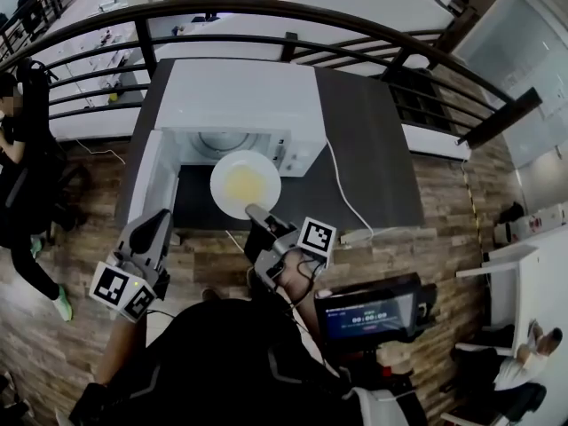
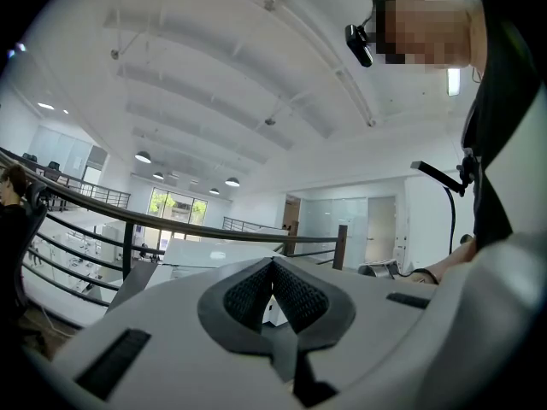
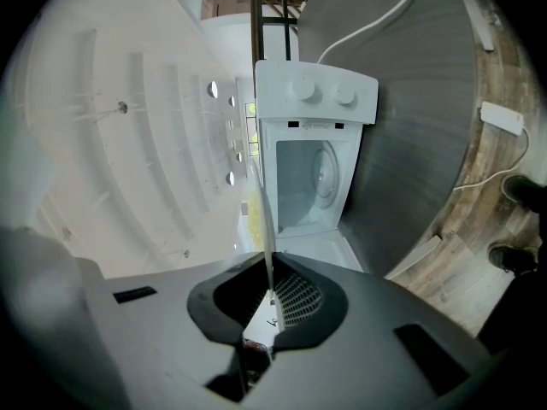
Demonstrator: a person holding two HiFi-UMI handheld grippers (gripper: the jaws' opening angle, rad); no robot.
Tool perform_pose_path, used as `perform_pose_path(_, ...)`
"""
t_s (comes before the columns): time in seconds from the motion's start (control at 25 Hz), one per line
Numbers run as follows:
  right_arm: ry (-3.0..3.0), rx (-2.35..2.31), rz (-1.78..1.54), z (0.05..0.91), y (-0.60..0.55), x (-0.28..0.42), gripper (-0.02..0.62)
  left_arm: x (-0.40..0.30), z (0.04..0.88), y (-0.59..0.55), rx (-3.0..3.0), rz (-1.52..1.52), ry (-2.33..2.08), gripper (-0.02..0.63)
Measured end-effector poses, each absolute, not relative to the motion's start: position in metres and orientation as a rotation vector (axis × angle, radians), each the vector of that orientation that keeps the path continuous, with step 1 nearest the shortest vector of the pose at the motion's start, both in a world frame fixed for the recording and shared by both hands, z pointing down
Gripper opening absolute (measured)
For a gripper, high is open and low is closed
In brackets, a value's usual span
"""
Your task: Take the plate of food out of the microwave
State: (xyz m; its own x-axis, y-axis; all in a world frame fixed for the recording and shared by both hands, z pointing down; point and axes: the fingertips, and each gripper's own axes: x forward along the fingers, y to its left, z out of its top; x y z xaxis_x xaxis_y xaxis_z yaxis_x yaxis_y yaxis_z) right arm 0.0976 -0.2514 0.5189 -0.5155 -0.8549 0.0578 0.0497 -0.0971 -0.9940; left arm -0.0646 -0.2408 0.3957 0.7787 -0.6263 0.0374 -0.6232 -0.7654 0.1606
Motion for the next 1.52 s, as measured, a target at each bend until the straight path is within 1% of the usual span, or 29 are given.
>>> perform_pose_path(0.56, 1.490, -0.897, -1.667, 0.509, -0.239, 0.130, 0.014, -0.026, 0.394, -0.233, 2.824, -0.007, -0.949, 0.003)
perform_pose_path(0.88, 1.480, -0.901, -1.678, 0.514, -0.239, 0.139, 0.014, -0.019, 0.394, -0.236, 2.821, -0.002, -0.963, 0.003)
perform_pose_path(1.52, 1.509, -0.894, -1.669, 0.510, -0.248, 0.134, 0.014, -0.019, 0.391, -0.247, 2.826, -0.010, -0.961, 0.003)
